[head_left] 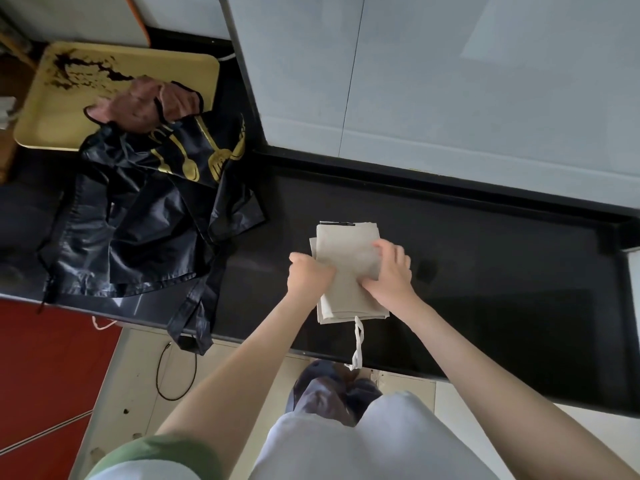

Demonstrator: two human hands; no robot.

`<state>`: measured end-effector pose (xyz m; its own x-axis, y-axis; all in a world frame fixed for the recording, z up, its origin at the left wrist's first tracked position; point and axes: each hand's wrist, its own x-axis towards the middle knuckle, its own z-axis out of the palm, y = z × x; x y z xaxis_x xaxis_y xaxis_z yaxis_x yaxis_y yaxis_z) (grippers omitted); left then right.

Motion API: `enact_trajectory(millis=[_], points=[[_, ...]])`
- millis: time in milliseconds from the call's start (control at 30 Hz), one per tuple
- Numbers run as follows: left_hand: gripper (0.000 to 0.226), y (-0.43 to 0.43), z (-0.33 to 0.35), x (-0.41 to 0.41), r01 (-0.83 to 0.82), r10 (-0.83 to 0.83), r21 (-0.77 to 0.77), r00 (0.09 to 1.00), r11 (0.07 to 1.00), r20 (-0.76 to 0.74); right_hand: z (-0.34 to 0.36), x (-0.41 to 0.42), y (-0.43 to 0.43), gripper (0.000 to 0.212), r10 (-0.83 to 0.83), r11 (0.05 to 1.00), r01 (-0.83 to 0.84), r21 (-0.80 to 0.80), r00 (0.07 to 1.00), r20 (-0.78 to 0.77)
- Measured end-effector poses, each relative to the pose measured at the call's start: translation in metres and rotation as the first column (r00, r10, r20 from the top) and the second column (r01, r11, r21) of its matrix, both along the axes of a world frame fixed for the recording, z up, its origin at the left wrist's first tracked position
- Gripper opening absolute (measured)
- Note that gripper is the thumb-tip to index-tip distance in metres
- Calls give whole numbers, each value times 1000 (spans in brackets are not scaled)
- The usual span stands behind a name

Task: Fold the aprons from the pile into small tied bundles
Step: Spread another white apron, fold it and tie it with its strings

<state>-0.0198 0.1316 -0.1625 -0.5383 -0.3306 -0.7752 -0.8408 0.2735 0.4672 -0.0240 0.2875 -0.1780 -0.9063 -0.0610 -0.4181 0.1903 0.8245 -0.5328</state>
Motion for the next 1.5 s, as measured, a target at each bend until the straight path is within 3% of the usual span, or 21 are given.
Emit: enact_trajectory(millis=[133, 267, 433, 500, 567, 633, 767, 933, 1033, 1200, 1300, 1400, 1500], points=[[35, 0, -1, -1, -12, 11, 115, 1000, 993, 9, -3, -2, 1, 78, -184, 983, 184, -17, 983, -18], [37, 7, -2, 1, 124, -119, 39, 986, 992, -113, -5, -11, 1, 65, -242, 960, 257, -116, 962, 128], [28, 9, 2, -1, 86, -31, 248, 975, 965, -220, 5, -18, 11, 52, -267, 918, 328, -223, 927, 263], [27, 6, 6, -3, 38, 55, 383, 972, 923, -228, 21, -18, 20, 47, -267, 826, 421, -375, 878, 398], [34, 3, 13, -4, 2, 131, 512, 966, 859, -224, 40, -19, 29, 44, -199, 670, 537, -512, 795, 573], [45, 1, 19, -8, 16, 156, 596, 959, 803, -236, 57, -22, 34, 36, -100, 579, 567, -585, 762, 639], [39, 1, 54, -20, 105, 154, 710, 945, 696, -290, 94, -32, 40, 29, -119, 525, 545, -654, 808, 577], [36, 1, 104, -36, 338, -82, 692, 923, 638, -375, 130, -38, 58, 18, -147, 446, 572, -688, 806, 574], [35, 9, 119, -40, 356, -66, 704, 913, 614, -403, 142, -37, 73, 33, -11, 418, 484, -769, 849, 529], [27, 23, 126, -38, 363, 12, 759, 899, 540, -438, 146, -33, 90, 37, -2, 351, 446, -824, 880, 475], [39, 27, 130, -37, 439, -63, 695, 866, 570, -495, 148, -28, 97, 25, -20, 348, 405, -846, 905, 425], [59, 33, 137, -34, 504, -130, 625, 829, 596, -544, 153, -24, 102, 31, -3, 317, 344, -884, 932, 362], [65, 38, 143, -32, 577, -197, 515, 765, 635, -614, 157, -20, 105, 25, 0, 320, 305, -897, 947, 322]])
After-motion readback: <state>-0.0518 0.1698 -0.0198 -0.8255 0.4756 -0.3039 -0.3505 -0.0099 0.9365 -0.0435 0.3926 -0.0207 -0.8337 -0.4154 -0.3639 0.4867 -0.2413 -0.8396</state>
